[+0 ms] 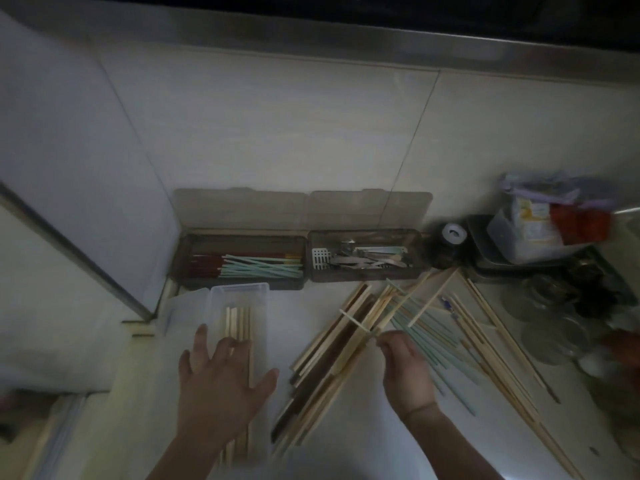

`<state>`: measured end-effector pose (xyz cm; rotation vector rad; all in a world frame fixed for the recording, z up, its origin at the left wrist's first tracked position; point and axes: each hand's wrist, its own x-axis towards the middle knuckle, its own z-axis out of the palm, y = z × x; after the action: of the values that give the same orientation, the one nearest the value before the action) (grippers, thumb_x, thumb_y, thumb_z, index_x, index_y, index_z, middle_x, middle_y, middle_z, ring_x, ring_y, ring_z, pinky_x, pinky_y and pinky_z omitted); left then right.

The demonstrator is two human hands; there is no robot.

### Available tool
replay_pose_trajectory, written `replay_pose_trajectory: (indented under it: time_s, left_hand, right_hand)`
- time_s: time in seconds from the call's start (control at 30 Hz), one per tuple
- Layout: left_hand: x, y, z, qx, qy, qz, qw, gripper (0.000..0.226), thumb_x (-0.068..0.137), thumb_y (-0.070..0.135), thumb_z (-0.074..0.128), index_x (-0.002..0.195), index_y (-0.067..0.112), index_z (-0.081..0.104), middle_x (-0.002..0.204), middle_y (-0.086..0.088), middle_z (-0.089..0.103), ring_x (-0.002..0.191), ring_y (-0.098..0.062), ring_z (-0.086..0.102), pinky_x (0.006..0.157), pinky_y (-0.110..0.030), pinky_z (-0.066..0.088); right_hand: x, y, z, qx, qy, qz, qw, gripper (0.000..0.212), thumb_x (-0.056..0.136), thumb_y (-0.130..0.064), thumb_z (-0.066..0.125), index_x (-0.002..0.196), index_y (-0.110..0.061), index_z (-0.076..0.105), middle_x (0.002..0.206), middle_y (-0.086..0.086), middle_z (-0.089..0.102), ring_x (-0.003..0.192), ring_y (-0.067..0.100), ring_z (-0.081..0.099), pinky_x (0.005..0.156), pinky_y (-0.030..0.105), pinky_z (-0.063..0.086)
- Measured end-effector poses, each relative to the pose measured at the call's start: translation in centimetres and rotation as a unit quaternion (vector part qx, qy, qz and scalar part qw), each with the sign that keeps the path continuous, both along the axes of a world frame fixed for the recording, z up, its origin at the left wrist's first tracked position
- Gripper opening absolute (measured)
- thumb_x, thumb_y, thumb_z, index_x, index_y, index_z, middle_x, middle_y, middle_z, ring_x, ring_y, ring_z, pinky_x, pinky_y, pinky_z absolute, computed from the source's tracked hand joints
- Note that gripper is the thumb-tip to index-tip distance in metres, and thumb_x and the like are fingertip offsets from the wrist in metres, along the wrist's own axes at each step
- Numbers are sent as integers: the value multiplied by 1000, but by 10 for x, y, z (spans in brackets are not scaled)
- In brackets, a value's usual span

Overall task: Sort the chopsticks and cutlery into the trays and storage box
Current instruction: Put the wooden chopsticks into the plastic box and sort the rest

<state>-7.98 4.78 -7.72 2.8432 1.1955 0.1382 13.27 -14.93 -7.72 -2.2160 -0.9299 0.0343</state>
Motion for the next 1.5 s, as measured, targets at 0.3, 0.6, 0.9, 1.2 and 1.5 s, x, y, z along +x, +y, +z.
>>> replay_pose_trajectory:
  time_s: [0.3,0.6,0.9,1.2,1.5]
  left_hand:
    - [3,3,3,-31,-14,-1,999,70,64,76,55,104,21,73,109,-3,69,133,-44,41,93,-65,42]
    - [3,4,1,-37,-21,6,999,70,62,78,55,103,24,73,114,-3,67,135,-43,40,95,-67,41]
    - [2,4,2,-29,-5,-2,1000,69,66,79,52,104,25,72,112,0,67,135,-41,34,94,-64,41]
    - [1,1,-2,-1,-1,-10,1000,66,71,75,44,100,23,74,111,-3,68,133,-46,35,93,-63,41]
    - [1,0,-5,11,3,1,1000,71,71,76,40,103,23,75,112,-3,69,133,-45,34,94,-62,40]
  right_hand:
    - [23,195,27,-19,-55,228,972,34,63,11,50,83,-8,70,92,12,66,84,33,65,73,34,55]
    - [35,250,11,-246,12,230,942,25,94,-10,49,111,-16,67,113,11,67,102,29,61,88,31,48]
    - [52,117,5,26,-36,105,993,18,84,-9,56,92,-8,72,95,4,69,90,14,62,87,17,45]
    - [52,-95,-49,-178,-134,-142,964,36,78,-35,46,79,-13,73,86,11,68,77,37,57,71,40,47]
    - [13,-112,-40,-243,-61,-159,955,37,73,-45,45,78,-19,72,94,7,66,90,32,49,68,37,43]
